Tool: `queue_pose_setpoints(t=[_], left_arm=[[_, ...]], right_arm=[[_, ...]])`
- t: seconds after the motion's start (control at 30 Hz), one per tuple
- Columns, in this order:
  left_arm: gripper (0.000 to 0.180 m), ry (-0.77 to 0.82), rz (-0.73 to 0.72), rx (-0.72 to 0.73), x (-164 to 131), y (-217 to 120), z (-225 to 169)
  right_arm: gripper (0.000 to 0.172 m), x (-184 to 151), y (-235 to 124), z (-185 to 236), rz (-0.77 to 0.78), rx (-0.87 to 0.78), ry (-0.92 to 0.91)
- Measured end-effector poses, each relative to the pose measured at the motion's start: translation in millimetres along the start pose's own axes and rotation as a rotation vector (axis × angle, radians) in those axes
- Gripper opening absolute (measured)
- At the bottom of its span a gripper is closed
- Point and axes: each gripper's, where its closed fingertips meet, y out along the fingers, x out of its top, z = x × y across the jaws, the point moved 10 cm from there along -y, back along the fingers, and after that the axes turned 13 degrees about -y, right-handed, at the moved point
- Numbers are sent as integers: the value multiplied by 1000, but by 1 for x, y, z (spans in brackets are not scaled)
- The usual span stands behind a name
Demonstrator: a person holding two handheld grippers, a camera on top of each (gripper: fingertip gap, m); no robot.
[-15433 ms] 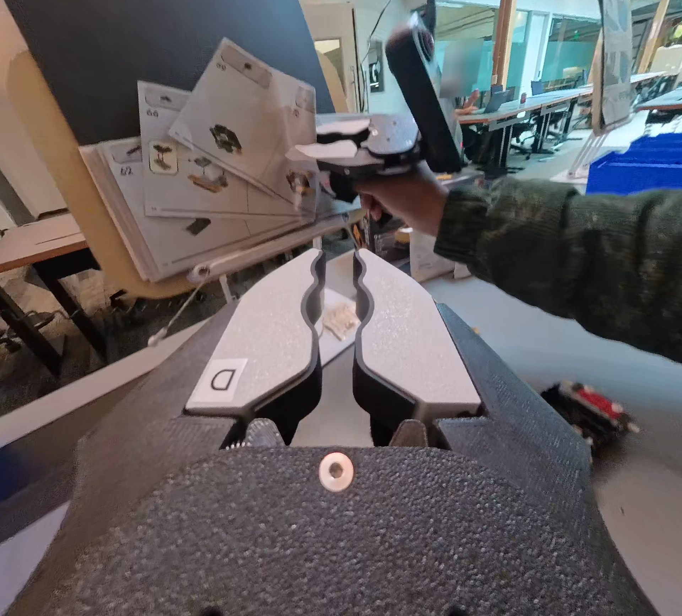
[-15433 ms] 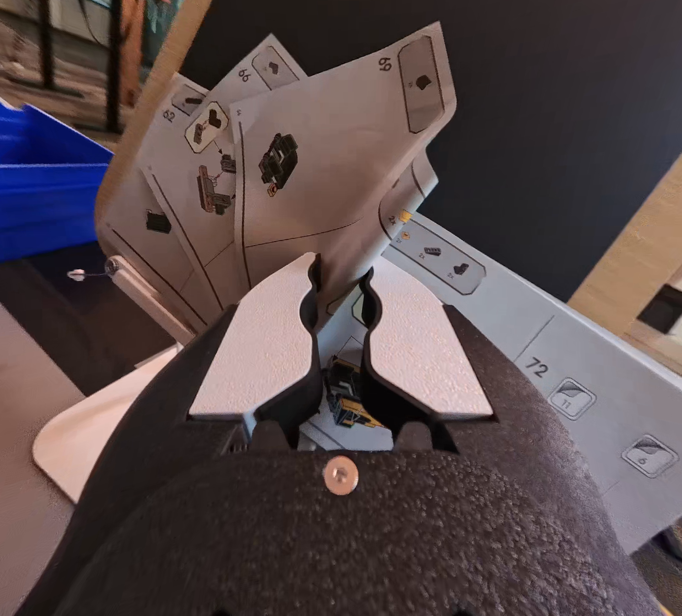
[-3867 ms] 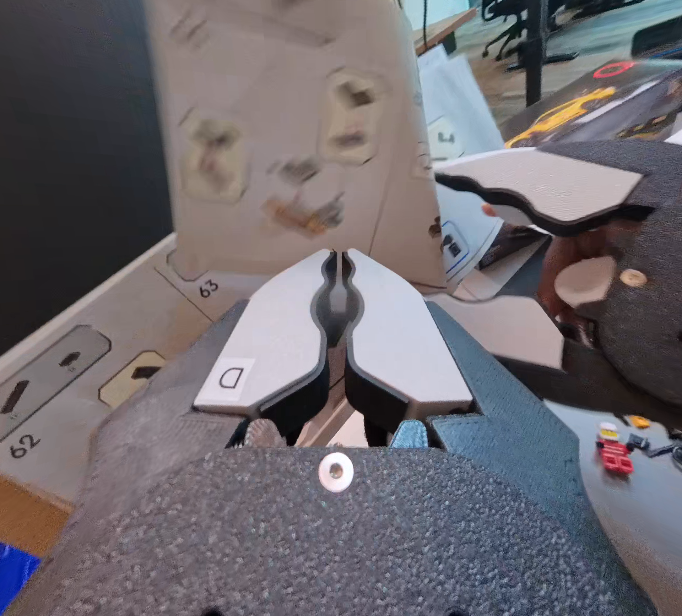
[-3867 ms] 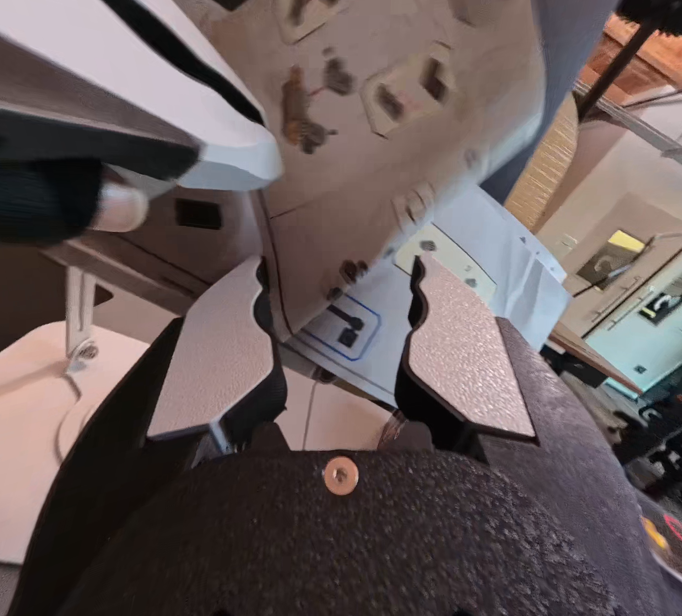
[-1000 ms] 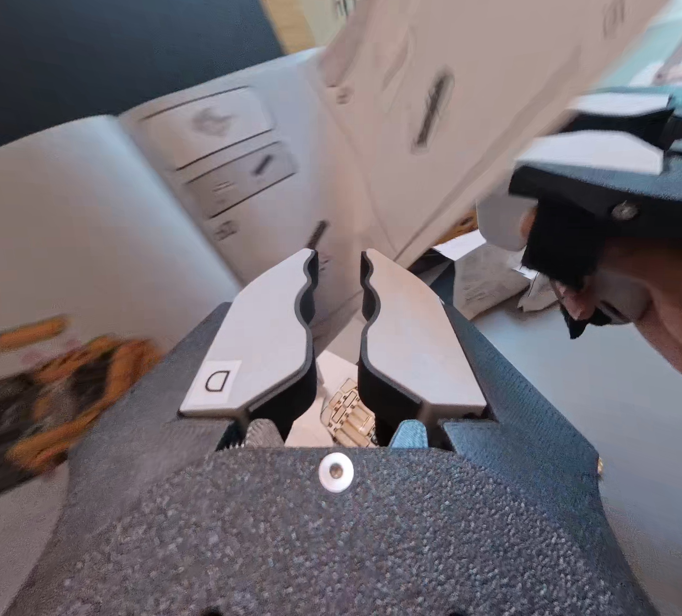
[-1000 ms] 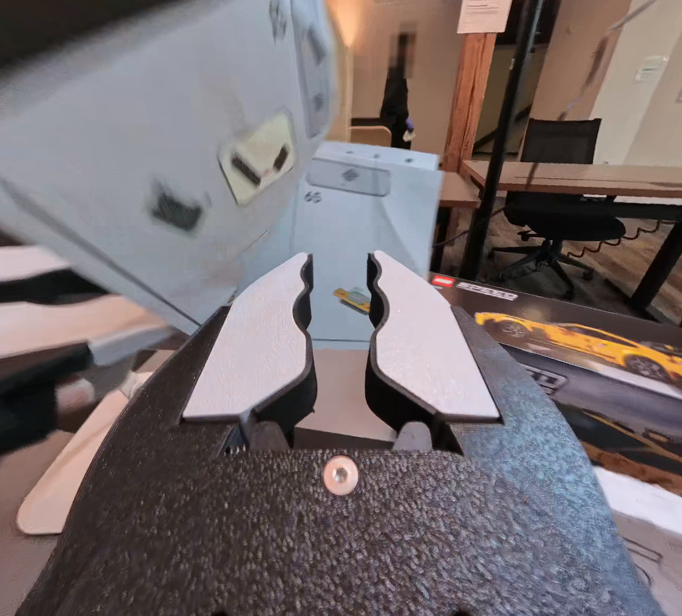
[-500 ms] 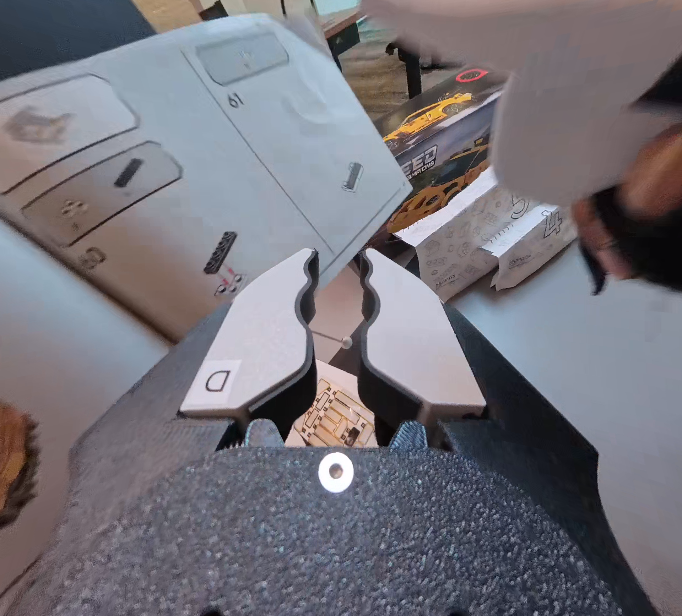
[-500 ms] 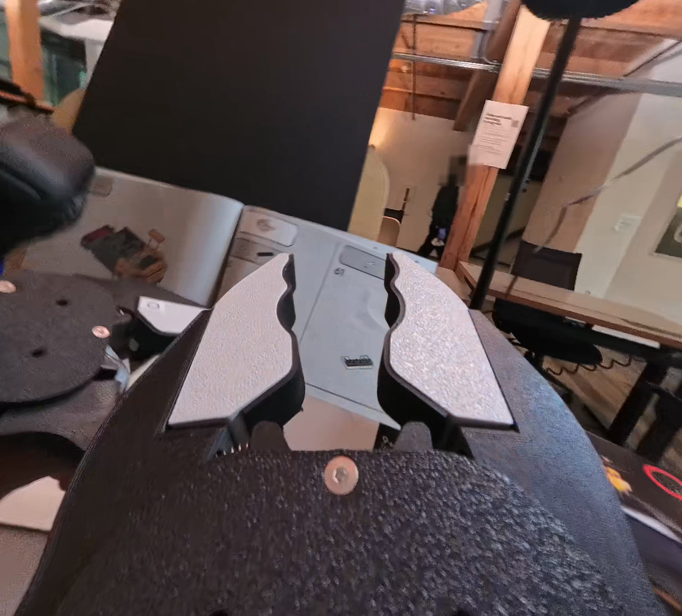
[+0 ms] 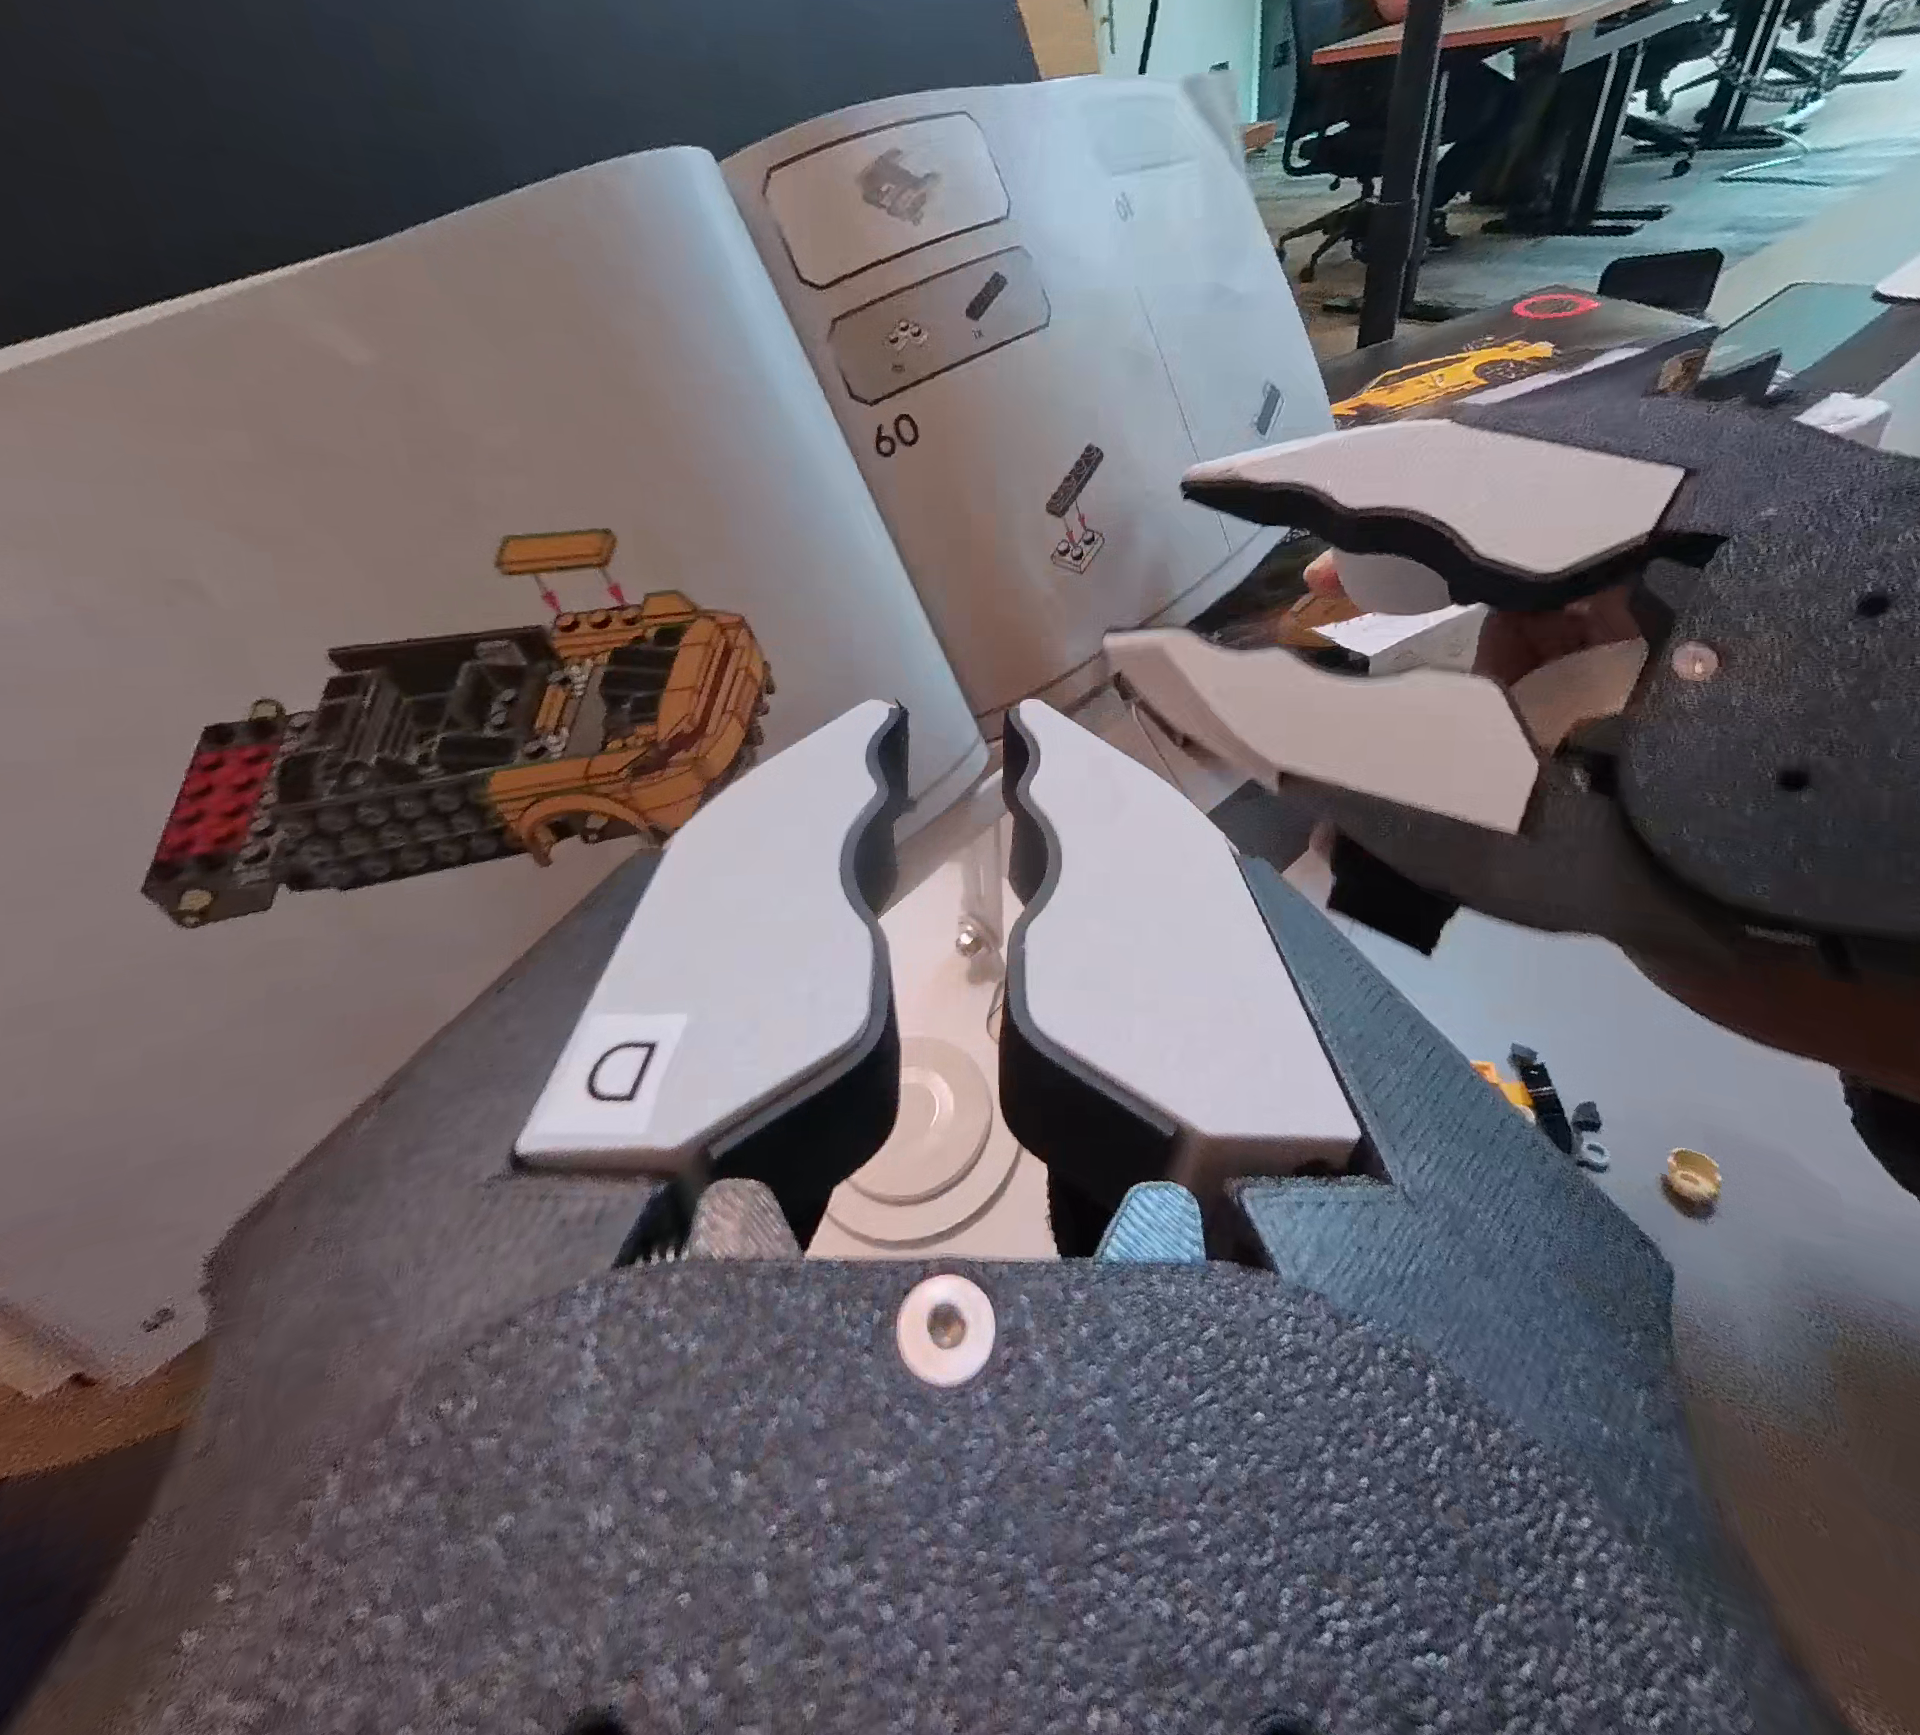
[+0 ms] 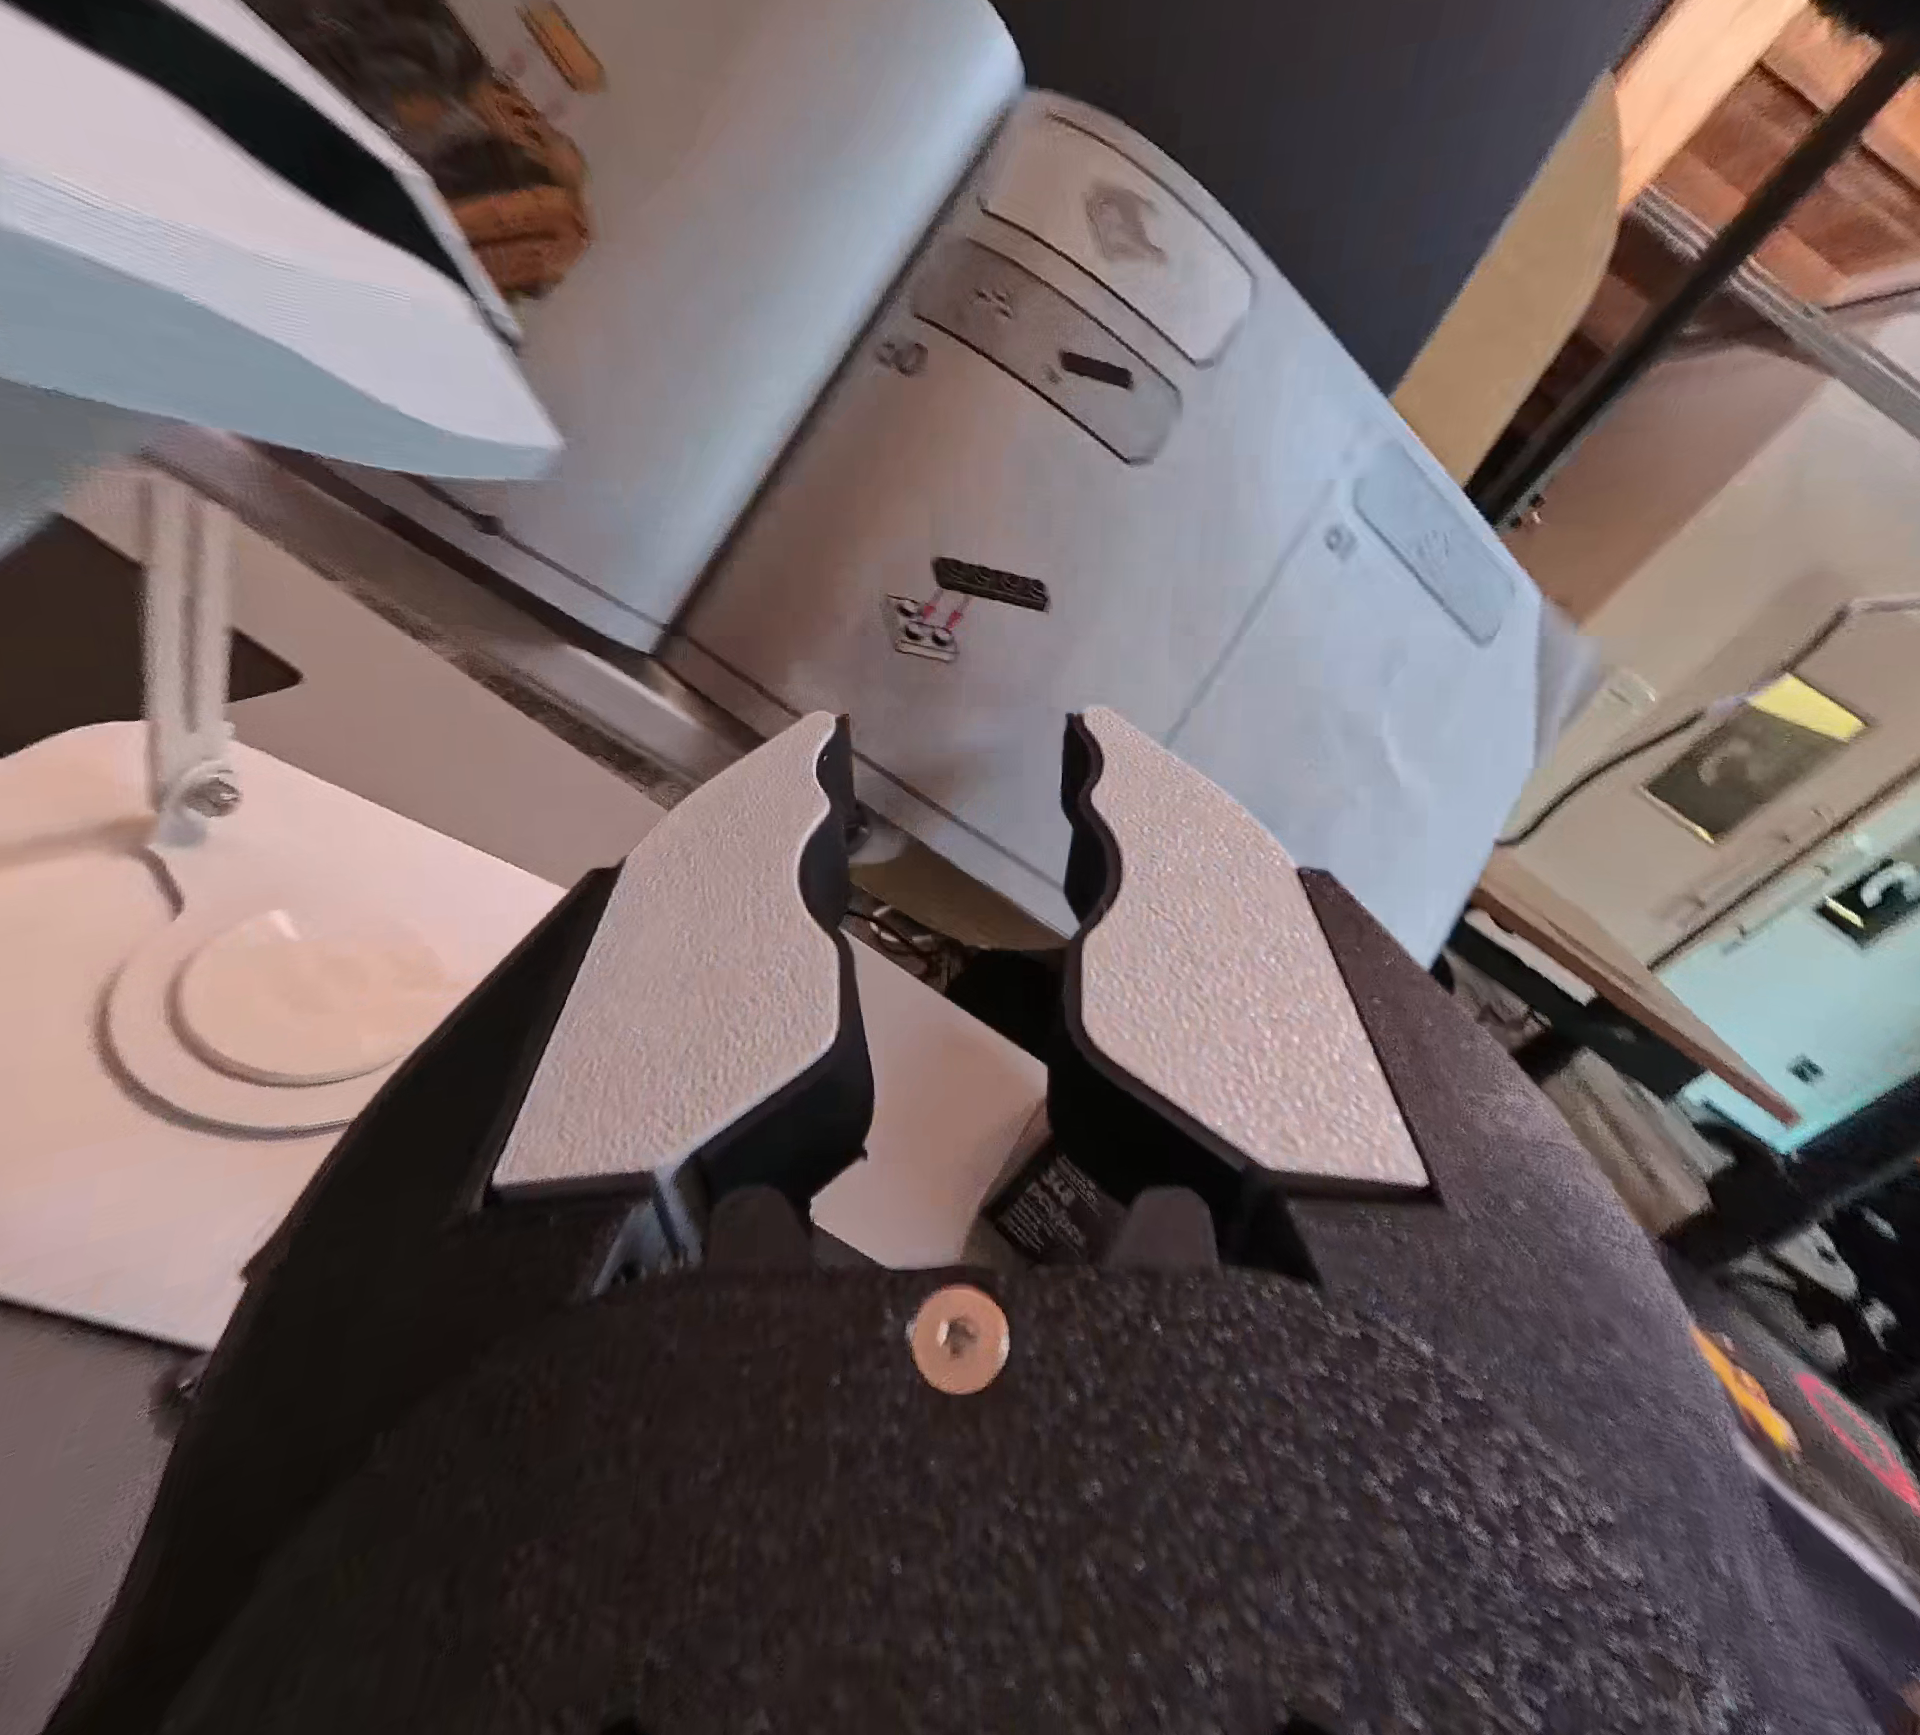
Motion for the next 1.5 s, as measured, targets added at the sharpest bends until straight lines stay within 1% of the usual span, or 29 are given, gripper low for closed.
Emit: queue_pose_setpoints(t=[0.07, 0.23, 0.37, 0.43, 0.53, 0.6, 0.67, 0.77, 0.83, 0.97, 1.0, 1.03, 1.07, 1.13, 1.27, 1.4, 1.5], left_arm=[[17, 9, 4, 15, -2, -1, 3], [17, 76, 25, 85, -5, 5, 10], [17, 111, 46, 156, -7, 8, 16], [17, 132, 58, 189, -9, 8, 20], [16, 133, 84, 226, -12, 9, 30], [5, 132, 66, 240, -13, 8, 36], [0, 125, 67, 259, -12, 6, 42], [0, 147, 67, 272, -10, 5, 47], [0, 160, 73, 277, -10, 5, 47], [0, 166, 67, 290, -10, 3, 50], [0, 169, 64, 303, -10, 1, 51], [0, 174, 64, 321, -10, 0, 53], [0, 176, 68, 337, -10, -2, 54], [0, 165, 78, 359, -11, -6, 58], [0, 150, 78, 379, -13, -14, 64], [0, 157, 77, 372, -14, -18, 64], [0, 146, 42, 366, -9, -26, 61]], right_arm=[[37, -6, 4, -6, 37, -25, 28], [39, -19, 11, -17, 103, -24, 85], [44, -27, 12, -24, 98, -2, 122], [52, -33, 12, -30, 95, 17, 179], [73, -43, 14, -45, 105, 52, 271], [83, -49, 16, -56, 99, 81, 320], [91, -56, 19, -67, 91, 122, 356], [94, -67, 25, -81, 90, 220, 437], [94, -71, 28, -83, 96, 275, 457], [93, -74, 31, -83, 74, 331, 480], [89, -75, 32, -83, 67, 350, 488], [83, -74, 31, -83, 61, 355, 491], [75, -73, 30, -84, 57, 346, 484], [67, -68, 28, -82, 55, 329, 445], [67, -56, 26, -73, 68, 293, 354], [67, -52, 24, -69, 79, 265, 346], [67, -52, 19, -71, 73, 236, 348]])
